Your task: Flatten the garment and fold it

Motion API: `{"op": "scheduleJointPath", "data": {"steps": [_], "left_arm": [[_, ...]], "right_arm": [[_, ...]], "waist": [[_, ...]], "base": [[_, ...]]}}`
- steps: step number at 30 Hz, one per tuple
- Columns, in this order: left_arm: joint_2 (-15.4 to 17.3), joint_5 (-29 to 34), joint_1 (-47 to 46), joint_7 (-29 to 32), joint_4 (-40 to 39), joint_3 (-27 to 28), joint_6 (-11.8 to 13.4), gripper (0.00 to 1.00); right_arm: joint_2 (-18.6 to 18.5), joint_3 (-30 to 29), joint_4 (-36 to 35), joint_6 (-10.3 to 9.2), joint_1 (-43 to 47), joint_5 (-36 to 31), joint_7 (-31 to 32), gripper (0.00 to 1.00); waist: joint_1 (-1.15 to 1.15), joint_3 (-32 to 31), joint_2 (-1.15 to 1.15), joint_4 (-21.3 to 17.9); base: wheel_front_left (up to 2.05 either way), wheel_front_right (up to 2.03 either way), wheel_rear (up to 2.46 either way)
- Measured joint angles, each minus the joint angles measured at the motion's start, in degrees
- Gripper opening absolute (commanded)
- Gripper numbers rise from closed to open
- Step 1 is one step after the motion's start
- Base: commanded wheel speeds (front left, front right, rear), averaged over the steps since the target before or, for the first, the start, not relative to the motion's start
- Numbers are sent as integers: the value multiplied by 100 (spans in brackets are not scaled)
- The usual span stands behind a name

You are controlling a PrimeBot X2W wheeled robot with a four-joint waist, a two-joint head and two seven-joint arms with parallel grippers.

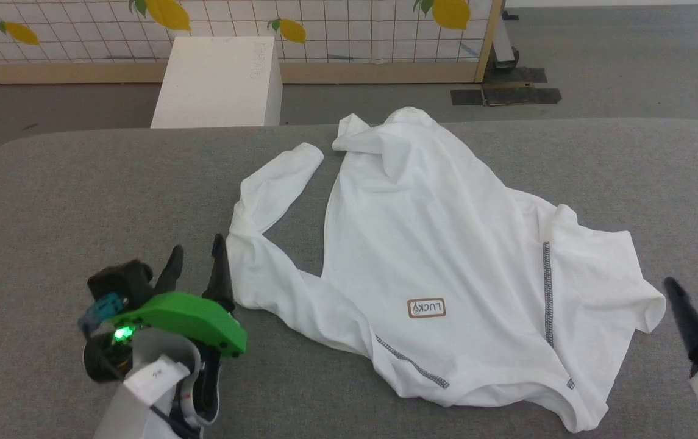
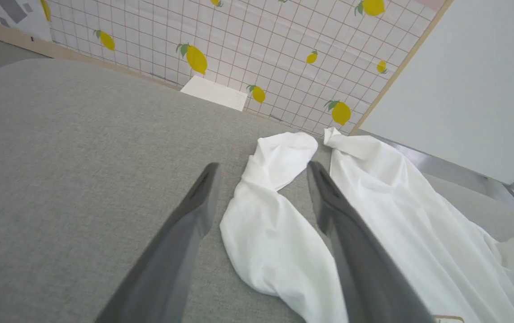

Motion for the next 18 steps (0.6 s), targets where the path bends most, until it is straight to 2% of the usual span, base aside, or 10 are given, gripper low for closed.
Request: {"op": "scheduleJointPath", "data": {"steps": [4,11,16,17,18], "left_arm": [[73,-3,-786,878,474,-293,-47,100],[283,248,-2177,2799,1887,-969,-104,100],[324,389,-2569,3420,2592,-1285,-242,100],[323,388,-2572,3477,2681,-1311,-285,89],[323,388,-2572,3483,2765,-1318,-315,35]], "right_arm": [[4,-368,366,0,-176,-77,-479,100],[23,19,815,0,-456,-26,-791,100],[23,147,982,0,-579,-30,-921,100],[23,157,1003,0,-581,-31,-935,100],[23,164,1029,0,-581,-34,-962,100]], "waist": [[0,94,0,-37],[0,360,0,-172],[0,574,0,-304],[1,603,0,-323],[1,636,0,-345]], "base": [[0,0,0],[0,0,0],[0,0,0],[0,0,0],[0,0,0]]}}
